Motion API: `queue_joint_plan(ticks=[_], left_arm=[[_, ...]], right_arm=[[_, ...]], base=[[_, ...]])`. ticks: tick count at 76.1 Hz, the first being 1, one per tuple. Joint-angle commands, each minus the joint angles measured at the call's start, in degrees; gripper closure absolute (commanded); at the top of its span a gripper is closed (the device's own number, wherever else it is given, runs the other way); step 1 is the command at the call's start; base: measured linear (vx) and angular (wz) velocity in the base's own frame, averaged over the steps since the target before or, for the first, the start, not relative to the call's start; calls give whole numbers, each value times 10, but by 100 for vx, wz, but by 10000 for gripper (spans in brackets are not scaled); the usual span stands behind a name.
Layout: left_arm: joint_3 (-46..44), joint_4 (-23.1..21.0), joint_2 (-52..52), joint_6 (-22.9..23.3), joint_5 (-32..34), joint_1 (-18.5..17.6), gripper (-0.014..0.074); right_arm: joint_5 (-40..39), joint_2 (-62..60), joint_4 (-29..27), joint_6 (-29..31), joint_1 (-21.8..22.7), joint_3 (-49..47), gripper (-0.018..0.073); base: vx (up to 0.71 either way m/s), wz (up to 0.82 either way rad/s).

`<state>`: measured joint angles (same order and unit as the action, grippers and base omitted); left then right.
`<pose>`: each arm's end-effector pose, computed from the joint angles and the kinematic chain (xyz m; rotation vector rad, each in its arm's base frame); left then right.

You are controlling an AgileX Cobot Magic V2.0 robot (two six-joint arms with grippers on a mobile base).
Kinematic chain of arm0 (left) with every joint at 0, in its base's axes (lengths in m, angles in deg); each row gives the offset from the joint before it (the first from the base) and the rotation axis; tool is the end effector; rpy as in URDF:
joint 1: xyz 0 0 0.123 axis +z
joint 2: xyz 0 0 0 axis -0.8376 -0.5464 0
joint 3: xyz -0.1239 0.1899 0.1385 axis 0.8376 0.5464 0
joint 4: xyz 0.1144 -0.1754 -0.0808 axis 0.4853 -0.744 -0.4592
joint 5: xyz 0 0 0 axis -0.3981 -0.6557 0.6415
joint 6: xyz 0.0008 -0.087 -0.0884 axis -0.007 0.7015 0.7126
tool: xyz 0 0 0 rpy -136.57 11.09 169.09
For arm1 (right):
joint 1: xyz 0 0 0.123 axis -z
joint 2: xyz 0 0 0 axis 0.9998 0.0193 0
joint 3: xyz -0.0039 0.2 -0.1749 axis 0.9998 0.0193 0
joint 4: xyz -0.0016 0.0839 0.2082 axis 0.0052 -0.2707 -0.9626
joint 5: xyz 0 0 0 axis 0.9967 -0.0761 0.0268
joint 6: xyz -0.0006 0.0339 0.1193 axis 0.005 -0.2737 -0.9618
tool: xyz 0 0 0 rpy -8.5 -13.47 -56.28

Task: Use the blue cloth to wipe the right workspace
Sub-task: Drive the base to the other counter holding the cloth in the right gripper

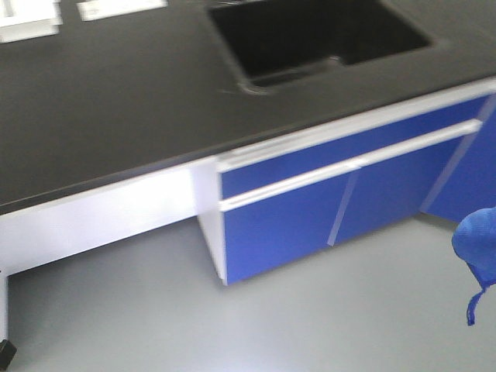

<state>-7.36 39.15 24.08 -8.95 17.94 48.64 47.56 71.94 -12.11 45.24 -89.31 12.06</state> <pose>0.0783 -0.0150 0.1770 0.0569 1.7376 -0.2065 0.0815 0.0108 0.3109 -0.1227 2.0107 0.0479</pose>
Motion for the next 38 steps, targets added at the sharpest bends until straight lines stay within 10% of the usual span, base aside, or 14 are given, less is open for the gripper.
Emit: queue_joint_plan(ticks=[1,38], left_arm=[[-14,-3,0,2,47,-4,603],[-14,-3,0,2,47,-4,603]], right_arm=[[-42,5,0,3,2,-15,562],[-42,5,0,3,2,-15,562]], base=[[-19,-59],[-19,-72]])
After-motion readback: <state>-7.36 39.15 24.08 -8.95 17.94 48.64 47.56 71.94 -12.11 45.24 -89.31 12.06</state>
